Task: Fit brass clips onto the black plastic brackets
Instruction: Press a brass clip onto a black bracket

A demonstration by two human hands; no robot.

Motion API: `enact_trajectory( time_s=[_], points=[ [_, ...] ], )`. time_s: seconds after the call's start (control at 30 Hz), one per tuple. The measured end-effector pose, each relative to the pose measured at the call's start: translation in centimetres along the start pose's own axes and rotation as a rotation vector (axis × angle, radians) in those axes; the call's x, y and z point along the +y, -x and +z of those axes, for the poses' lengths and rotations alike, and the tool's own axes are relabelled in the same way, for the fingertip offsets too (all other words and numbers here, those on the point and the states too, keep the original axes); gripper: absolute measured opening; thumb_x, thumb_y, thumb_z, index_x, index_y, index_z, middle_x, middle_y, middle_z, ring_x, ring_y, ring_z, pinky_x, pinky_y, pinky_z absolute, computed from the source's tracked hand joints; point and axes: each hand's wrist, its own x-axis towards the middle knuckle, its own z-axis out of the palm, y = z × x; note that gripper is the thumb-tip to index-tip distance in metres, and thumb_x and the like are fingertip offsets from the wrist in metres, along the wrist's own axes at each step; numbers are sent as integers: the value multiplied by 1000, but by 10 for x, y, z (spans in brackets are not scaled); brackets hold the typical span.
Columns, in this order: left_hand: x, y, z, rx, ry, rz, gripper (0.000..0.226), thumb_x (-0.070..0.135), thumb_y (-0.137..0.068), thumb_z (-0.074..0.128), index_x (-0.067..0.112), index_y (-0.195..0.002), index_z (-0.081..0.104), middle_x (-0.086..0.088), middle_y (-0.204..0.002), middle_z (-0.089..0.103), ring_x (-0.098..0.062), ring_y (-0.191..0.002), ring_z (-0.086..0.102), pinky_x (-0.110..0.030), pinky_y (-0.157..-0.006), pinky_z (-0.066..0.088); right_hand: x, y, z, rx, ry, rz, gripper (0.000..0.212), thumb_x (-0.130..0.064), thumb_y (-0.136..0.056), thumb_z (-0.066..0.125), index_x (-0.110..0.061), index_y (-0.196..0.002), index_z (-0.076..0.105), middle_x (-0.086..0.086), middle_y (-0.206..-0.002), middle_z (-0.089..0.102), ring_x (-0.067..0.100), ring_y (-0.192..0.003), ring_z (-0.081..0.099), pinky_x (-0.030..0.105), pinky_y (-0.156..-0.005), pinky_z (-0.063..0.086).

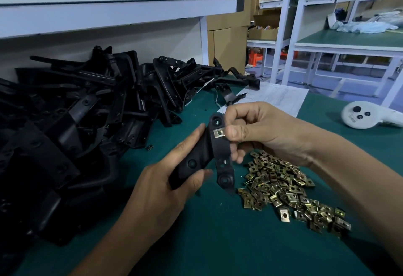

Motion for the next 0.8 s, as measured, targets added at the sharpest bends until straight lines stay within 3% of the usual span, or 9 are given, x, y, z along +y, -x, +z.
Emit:
enact_trajectory(
  time_s=[0.07, 0.17, 0.23, 0.3, 0.4, 0.5, 0.7, 0.8],
  points=[
    [0, 0, 0, 34, 35, -6, 76, 21, -90, 75, 62, -146, 44, 31, -133, 64, 11, -66, 61, -6, -60, 48, 1, -1, 1, -1, 44, -8, 28, -39, -95, 65, -16, -79, 69, 15, -76, 71, 25, -65, 68, 30, -59, 57],
    [0, 0, -1, 133, 154, -46, 69, 25, -86, 76, 65, -138, 52, 26, -130, 68, 10, -68, 61, -11, -57, 50, 4, -2, -6, 151, 336, 56, 49, -51, -103, 52, -9, -83, 70, 12, -75, 72, 23, -63, 64, 30, -58, 55],
    [0, -1, -2, 153, 185, -99, 68, 34, -86, 78, 65, -138, 50, 22, -125, 71, -2, -65, 59, -19, -54, 53, 10, -2, -20, 214, 781, 122, 36, -49, -99, 64, -18, -80, 71, 1, -72, 71, 14, -63, 63, 30, -61, 53],
    [0, -1, -4, 167, 166, -140, 69, 39, -87, 80, 65, -141, 47, 20, -119, 74, -14, -57, 51, -26, -50, 53, 14, 0, -34, 191, 1092, 288, 21, -45, -92, 75, -27, -83, 72, -7, -78, 72, 11, -74, 65, 32, -71, 54],
    [-2, -1, -6, 185, 132, -162, 69, 34, -89, 76, 67, -141, 45, 24, -116, 73, -16, -53, 49, -27, -50, 54, 16, 3, -43, 179, 1134, 481, 19, -45, -82, 85, -32, -87, 73, -12, -87, 71, 9, -86, 64, 33, -80, 55],
    [-6, -1, -7, 201, 109, -166, 72, 25, -93, 76, 68, -140, 45, 23, -112, 74, -15, -53, 51, -27, -51, 55, 17, 2, -44, 251, 1162, 542, 31, -51, -73, 90, -27, -83, 73, -9, -85, 71, 10, -81, 64, 29, -68, 53],
    [-7, -1, -6, 200, 92, -190, 72, 27, -92, 77, 68, -141, 44, 32, -114, 70, -14, -52, 54, -26, -52, 57, 19, 1, -36, 234, 1216, 546, 30, -48, -76, 89, -26, -81, 69, -7, -85, 67, 9, -78, 59, 26, -62, 44],
    [-7, -1, -7, 196, 87, -195, 72, 27, -91, 77, 68, -140, 44, 34, -116, 69, -14, -53, 55, -26, -52, 56, 19, 0, -33, 185, 1187, 515, 28, -45, -80, 86, -27, -82, 66, -8, -88, 65, 8, -82, 58, 26, -66, 46]
  ],
)
